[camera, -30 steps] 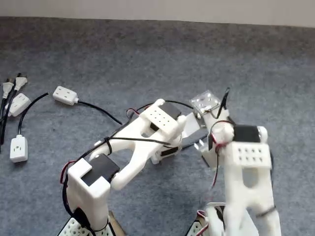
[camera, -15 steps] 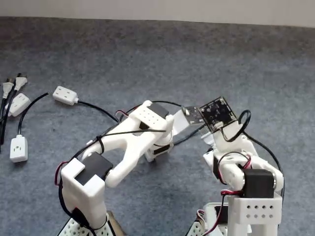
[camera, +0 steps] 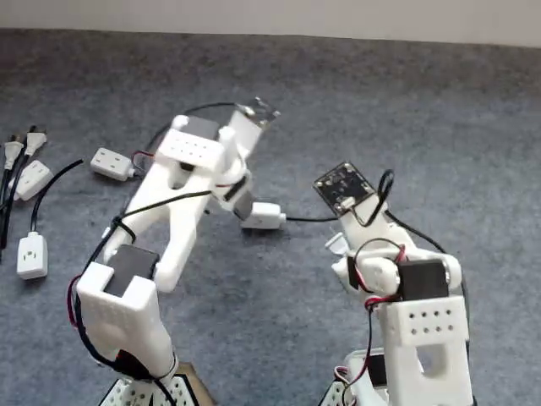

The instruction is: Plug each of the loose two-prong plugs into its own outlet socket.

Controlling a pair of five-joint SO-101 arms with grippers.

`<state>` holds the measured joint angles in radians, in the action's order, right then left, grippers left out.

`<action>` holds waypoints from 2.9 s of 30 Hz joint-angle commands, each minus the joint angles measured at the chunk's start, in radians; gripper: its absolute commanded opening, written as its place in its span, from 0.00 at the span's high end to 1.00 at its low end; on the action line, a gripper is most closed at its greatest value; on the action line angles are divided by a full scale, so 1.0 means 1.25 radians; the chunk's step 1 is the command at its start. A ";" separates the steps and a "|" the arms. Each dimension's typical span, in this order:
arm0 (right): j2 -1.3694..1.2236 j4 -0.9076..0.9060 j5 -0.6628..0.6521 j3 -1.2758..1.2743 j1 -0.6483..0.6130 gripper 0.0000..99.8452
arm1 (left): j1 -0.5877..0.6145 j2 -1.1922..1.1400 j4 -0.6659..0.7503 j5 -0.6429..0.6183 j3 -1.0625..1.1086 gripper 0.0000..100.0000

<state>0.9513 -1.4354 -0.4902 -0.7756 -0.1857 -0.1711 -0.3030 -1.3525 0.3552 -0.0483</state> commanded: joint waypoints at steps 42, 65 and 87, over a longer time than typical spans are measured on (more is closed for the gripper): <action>-0.060 0.013 0.025 0.007 -0.069 0.99 | -0.040 -0.068 0.065 0.033 0.009 0.74; -0.063 -0.036 0.022 0.006 -0.066 0.99 | -0.111 -0.066 -0.037 -0.108 -0.001 0.74; -0.068 0.021 0.043 0.004 -0.071 0.99 | -0.042 0.323 0.015 -0.066 0.212 0.74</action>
<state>0.8715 -1.4262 -0.4442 -0.7756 -0.2624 -0.2309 -0.0069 -1.4108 0.2616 0.1250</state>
